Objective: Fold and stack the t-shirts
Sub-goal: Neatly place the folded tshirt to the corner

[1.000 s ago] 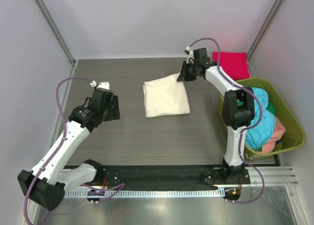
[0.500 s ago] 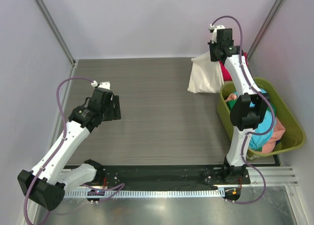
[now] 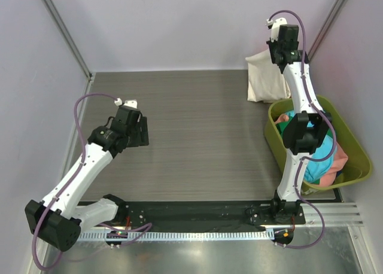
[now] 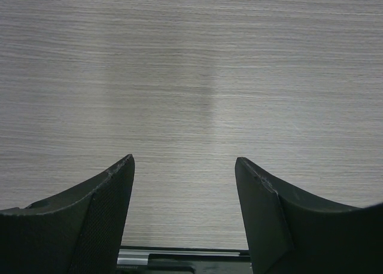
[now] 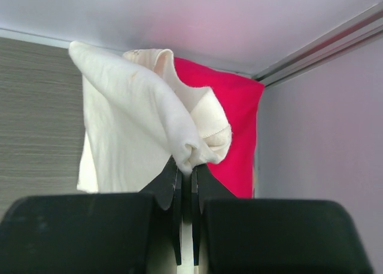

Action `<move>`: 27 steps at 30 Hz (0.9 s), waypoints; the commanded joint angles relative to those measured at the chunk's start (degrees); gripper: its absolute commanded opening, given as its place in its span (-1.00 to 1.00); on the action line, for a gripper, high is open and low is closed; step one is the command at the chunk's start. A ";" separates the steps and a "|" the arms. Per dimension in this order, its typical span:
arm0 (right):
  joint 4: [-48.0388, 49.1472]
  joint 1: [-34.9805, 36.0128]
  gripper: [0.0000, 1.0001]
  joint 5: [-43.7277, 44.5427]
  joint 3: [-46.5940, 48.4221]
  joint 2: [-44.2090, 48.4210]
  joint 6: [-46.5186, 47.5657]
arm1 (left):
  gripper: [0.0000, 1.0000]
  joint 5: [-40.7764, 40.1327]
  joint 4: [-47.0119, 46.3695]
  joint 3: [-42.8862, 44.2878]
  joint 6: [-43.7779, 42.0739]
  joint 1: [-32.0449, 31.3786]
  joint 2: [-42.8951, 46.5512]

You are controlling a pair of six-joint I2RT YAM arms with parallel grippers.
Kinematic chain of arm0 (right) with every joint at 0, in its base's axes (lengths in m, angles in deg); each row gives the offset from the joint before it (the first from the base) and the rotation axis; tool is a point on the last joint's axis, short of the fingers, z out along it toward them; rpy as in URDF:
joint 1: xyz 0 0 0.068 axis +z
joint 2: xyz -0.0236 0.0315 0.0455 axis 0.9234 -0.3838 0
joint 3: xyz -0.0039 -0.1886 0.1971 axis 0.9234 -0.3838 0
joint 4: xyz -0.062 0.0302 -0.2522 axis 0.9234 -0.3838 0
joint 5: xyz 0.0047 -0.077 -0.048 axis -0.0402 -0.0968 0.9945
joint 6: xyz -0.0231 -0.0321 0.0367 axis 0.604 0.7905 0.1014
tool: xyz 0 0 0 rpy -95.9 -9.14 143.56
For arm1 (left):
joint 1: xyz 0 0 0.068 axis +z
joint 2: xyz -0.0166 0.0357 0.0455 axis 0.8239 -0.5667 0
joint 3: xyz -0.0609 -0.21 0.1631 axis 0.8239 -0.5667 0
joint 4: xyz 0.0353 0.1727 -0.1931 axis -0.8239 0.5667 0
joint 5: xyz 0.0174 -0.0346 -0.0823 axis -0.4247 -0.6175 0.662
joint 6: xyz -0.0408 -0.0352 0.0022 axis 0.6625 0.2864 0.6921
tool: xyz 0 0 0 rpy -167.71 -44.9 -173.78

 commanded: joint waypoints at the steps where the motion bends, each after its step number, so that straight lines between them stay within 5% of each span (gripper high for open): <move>1: 7.25 -0.18 -0.98 1.23 4.84 0.59 4.03 | 0.38 0.21 -1.81 0.17 -0.47 0.28 -0.36; 27: 11.66 -4.75 -0.98 -7.29 4.76 -0.02 5.79 | 0.36 -0.23 -1.55 0.43 -0.47 0.19 -2.56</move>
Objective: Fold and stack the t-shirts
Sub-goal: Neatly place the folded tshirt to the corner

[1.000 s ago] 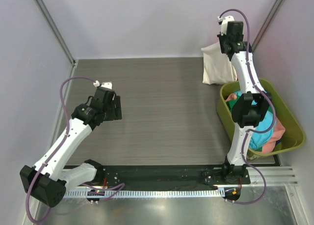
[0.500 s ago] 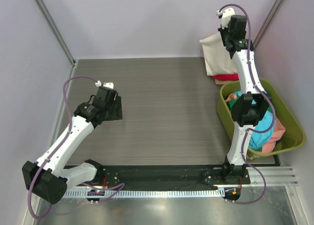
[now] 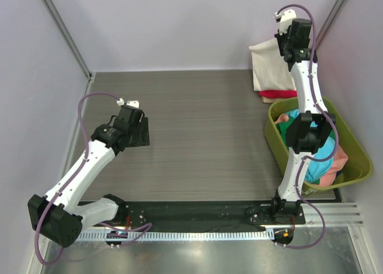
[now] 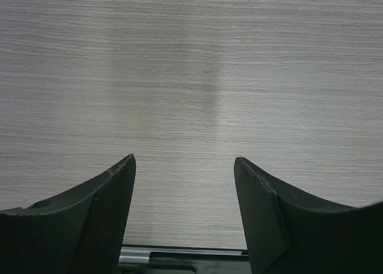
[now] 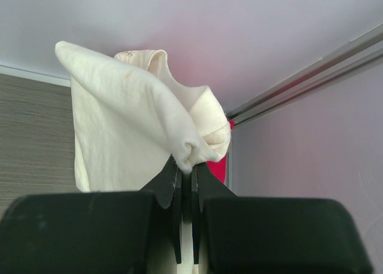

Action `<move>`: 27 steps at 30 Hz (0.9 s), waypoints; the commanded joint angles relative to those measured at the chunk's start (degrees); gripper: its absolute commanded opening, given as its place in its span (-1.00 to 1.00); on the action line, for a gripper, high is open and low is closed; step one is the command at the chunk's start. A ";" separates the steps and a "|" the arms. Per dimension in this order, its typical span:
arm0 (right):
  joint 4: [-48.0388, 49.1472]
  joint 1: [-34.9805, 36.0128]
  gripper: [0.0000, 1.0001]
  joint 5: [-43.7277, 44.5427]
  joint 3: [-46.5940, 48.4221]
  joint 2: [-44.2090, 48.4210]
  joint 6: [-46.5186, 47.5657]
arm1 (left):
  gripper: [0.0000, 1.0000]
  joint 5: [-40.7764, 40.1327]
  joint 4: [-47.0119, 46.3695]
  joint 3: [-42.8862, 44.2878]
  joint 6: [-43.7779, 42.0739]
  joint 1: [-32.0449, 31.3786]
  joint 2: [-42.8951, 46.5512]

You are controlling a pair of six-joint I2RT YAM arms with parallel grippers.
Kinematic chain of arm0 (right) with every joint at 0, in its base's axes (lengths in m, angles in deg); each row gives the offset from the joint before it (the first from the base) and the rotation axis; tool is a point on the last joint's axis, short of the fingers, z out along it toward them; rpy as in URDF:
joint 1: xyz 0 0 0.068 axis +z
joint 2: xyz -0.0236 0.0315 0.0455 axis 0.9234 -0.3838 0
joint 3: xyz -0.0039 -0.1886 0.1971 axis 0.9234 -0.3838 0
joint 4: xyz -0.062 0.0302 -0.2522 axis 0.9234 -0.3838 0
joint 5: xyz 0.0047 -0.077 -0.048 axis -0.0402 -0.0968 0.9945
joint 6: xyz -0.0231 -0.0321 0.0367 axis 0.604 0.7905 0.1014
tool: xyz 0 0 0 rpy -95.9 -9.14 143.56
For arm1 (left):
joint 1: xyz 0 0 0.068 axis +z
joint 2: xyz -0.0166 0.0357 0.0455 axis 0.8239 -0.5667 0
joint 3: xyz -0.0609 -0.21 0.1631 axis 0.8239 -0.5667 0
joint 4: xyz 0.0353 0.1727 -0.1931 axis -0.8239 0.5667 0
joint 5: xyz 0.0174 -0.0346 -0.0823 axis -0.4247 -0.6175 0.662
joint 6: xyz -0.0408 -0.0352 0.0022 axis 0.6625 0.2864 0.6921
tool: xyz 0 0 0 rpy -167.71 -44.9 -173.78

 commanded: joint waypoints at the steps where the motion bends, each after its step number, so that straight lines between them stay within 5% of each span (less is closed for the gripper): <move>1: 6.13 -1.14 -0.98 -2.00 0.93 0.20 -0.38 | 0.36 -0.21 -1.38 0.43 -0.45 0.28 -0.30; 14: 13.57 -6.16 -0.93 -2.37 11.30 -16.32 3.65 | 0.35 -0.56 -0.94 0.61 -0.36 0.28 -1.62; 15: 21.52 -6.51 -0.77 -0.97 10.70 -18.86 5.49 | 0.35 -0.39 -0.94 0.61 -0.45 0.28 -1.62; 17: 32.96 -6.86 0.42 4.39 6.76 -20.46 6.22 | 0.35 -0.12 -0.94 0.61 -0.45 0.28 -1.36; 19: 42.58 -7.12 0.99 9.57 6.91 -22.74 4.03 | 0.35 -0.21 -0.76 0.61 -0.45 0.28 -1.01; 27: 45.68 -5.63 0.99 20.32 -0.99 -14.15 -4.33 | 0.35 0.23 -1.02 0.52 -0.45 0.19 0.92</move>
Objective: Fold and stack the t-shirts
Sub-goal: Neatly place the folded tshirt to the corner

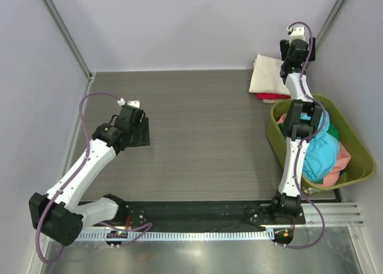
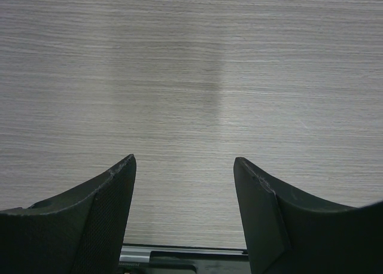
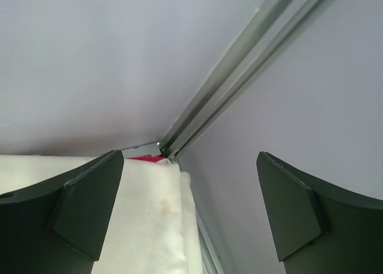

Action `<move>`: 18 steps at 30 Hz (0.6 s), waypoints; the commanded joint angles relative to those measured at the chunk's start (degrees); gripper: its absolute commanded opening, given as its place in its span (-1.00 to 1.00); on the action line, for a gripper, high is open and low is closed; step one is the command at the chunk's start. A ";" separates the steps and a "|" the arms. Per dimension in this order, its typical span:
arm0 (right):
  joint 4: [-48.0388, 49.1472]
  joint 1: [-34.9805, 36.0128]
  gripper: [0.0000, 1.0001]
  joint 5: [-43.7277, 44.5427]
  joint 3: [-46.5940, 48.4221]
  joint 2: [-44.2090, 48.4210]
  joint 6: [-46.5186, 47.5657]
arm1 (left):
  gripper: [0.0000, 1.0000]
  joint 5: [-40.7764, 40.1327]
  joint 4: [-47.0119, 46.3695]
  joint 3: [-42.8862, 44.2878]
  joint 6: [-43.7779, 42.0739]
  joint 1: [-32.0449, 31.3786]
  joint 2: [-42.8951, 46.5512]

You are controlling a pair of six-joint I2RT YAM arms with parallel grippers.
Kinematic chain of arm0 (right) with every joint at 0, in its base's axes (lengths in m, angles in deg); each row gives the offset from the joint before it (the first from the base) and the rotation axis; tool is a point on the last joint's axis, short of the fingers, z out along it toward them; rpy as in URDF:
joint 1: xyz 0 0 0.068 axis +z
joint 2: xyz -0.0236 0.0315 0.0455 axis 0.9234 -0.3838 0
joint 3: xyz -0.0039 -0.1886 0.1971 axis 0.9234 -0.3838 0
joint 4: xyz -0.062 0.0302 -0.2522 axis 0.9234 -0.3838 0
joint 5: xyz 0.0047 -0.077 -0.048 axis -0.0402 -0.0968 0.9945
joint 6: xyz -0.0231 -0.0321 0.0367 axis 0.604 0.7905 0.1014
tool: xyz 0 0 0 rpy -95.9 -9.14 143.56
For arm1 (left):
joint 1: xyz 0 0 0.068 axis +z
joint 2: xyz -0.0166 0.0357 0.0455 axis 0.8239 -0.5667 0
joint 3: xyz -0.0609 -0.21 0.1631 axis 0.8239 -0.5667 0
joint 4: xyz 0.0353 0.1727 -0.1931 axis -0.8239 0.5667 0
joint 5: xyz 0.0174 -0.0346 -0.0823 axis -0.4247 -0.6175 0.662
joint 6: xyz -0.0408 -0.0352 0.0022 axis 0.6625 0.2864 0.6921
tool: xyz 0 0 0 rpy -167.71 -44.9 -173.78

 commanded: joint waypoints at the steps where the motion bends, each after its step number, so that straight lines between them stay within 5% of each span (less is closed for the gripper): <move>1: 8.20 0.58 0.99 4.69 -3.35 10.55 -4.22 | 0.35 0.58 -1.15 0.52 -0.45 0.19 2.17; 6: -11.09 1.72 0.99 -7.84 -4.33 20.66 -21.22 | 0.35 1.02 -1.24 0.61 -0.54 0.19 3.75; 12: -16.94 6.27 0.99 -17.27 -15.31 27.43 -30.50 | 0.36 1.64 -1.59 0.43 -0.62 0.28 5.33; 18: -26.68 16.04 0.99 -23.78 -14.00 22.88 -33.84 | 0.36 2.08 -1.68 0.35 -0.63 0.19 5.95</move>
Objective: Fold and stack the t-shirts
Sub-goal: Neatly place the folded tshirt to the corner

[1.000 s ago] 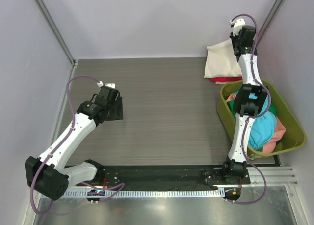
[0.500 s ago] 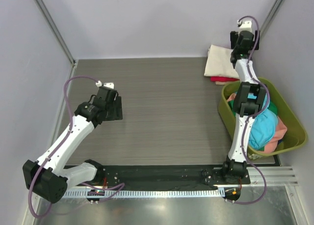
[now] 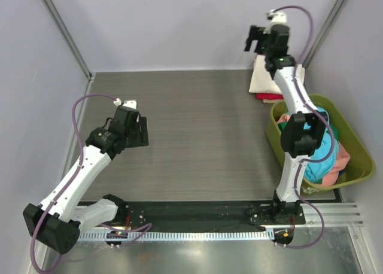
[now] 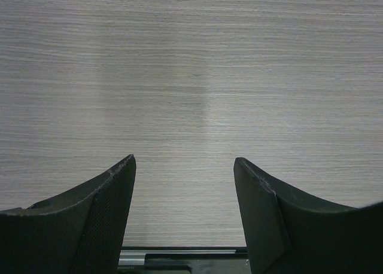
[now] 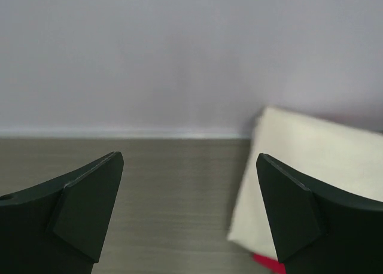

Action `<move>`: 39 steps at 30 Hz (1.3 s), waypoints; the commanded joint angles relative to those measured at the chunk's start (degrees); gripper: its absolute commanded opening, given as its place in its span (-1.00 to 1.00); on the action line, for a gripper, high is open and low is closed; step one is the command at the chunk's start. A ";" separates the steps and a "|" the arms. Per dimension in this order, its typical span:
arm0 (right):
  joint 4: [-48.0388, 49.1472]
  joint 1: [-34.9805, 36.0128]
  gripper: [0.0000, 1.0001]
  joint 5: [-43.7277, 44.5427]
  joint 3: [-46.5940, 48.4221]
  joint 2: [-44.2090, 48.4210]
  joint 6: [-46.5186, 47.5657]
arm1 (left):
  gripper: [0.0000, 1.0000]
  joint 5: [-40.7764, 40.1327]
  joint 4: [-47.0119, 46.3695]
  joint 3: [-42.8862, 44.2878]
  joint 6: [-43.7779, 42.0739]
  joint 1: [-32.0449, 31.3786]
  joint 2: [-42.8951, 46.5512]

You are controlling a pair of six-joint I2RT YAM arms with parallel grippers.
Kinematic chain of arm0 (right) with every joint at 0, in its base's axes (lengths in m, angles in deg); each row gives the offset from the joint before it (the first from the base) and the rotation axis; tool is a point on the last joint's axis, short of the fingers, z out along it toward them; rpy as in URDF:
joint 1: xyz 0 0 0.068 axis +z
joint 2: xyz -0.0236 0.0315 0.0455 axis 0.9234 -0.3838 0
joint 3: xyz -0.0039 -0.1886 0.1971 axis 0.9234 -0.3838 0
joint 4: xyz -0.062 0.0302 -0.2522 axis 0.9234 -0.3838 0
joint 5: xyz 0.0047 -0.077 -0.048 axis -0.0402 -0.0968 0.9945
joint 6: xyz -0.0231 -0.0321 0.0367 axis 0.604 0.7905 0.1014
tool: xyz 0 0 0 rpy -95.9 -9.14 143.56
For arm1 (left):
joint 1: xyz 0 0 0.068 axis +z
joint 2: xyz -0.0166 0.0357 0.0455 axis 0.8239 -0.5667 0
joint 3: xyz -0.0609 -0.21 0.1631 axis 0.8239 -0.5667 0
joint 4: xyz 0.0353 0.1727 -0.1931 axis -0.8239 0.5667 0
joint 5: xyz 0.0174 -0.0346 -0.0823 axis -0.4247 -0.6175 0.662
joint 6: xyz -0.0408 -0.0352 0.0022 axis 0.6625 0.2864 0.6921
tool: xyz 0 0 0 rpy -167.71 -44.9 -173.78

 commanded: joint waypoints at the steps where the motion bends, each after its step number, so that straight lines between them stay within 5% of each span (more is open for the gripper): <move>1: -9.50 5.68 0.99 -6.37 -0.23 -5.73 -5.98 | 0.36 0.68 -1.66 0.35 -0.60 0.28 1.49; 13: -16.34 1.14 0.99 10.86 -1.91 -1.62 -14.84 | 0.37 0.59 -1.66 0.17 -0.60 0.28 2.19; 22: -26.89 -16.71 0.96 10.34 -1.29 -2.48 -21.72 | 0.37 2.26 -2.01 -0.01 -0.78 0.19 2.81; 39: -34.55 -21.99 0.76 3.66 11.10 -19.00 -22.86 | 0.38 2.26 -2.36 -0.18 -0.78 0.28 2.11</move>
